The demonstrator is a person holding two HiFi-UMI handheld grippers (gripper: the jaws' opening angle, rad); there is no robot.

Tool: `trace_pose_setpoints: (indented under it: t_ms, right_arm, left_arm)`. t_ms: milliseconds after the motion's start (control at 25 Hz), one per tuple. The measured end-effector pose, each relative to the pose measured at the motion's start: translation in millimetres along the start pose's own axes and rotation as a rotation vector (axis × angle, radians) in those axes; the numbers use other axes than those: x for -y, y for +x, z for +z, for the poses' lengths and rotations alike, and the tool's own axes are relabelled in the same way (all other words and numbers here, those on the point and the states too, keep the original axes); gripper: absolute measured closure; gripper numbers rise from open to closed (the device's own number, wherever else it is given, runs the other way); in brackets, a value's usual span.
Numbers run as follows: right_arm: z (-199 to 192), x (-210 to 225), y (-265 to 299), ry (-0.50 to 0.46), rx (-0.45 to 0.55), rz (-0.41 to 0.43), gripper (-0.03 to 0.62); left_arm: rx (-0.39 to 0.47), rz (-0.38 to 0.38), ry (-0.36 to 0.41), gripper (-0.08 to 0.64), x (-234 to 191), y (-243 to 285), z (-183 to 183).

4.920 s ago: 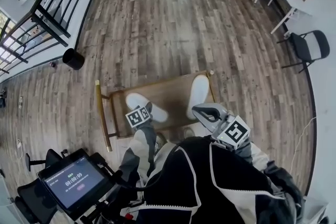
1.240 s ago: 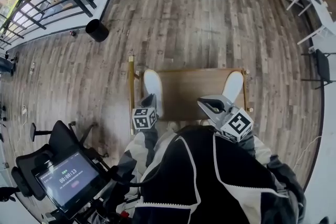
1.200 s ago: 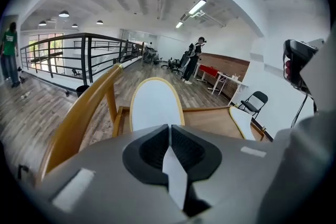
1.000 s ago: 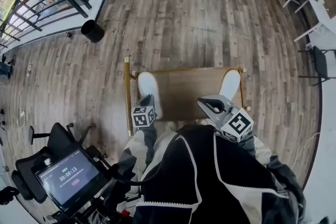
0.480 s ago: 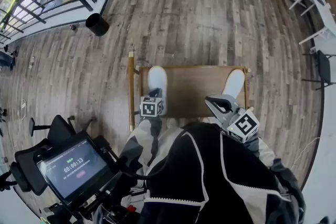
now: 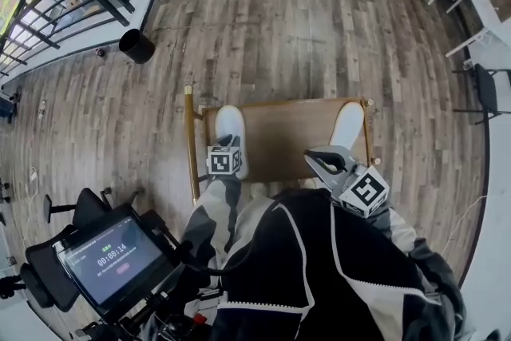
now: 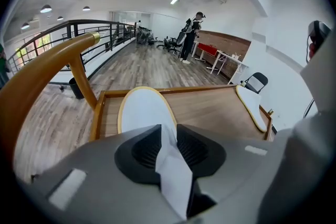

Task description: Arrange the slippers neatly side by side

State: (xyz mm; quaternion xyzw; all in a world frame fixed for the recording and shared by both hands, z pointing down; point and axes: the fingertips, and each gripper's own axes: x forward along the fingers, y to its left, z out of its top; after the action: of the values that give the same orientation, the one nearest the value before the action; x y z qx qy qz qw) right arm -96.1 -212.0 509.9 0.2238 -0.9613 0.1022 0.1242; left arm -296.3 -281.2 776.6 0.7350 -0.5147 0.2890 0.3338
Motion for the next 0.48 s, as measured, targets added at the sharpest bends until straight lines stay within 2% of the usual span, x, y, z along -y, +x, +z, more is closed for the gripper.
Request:
trace_pose_setpoints:
  t_ms: [120,320,400,480]
  right_arm:
    - [1.1,-0.6,0.3,-0.003,0.003,-0.002,0.588]
    - [3.1,1.9,3.9,-0.013,0.012,0.007,0.588]
    - [1.1,5.4,6.3,-0.014,0.011,0.009,0.588]
    - [0.6,9.3,7.2,-0.01,0.018,0.002,0.588]
  left_arm:
    - [-0.006,-0.01,-0.009,0.379,1.4,3.5,0.3]
    - [-0.033,0.019,-0.017,0.351,-6.0,4.2,-6.3]
    - [0.009,0.019,-0.031,0.353,-7.3,-3.8,4.7]
    - [0.089,-0.01,-0.04,0.353,0.0,-20.5,26.3]
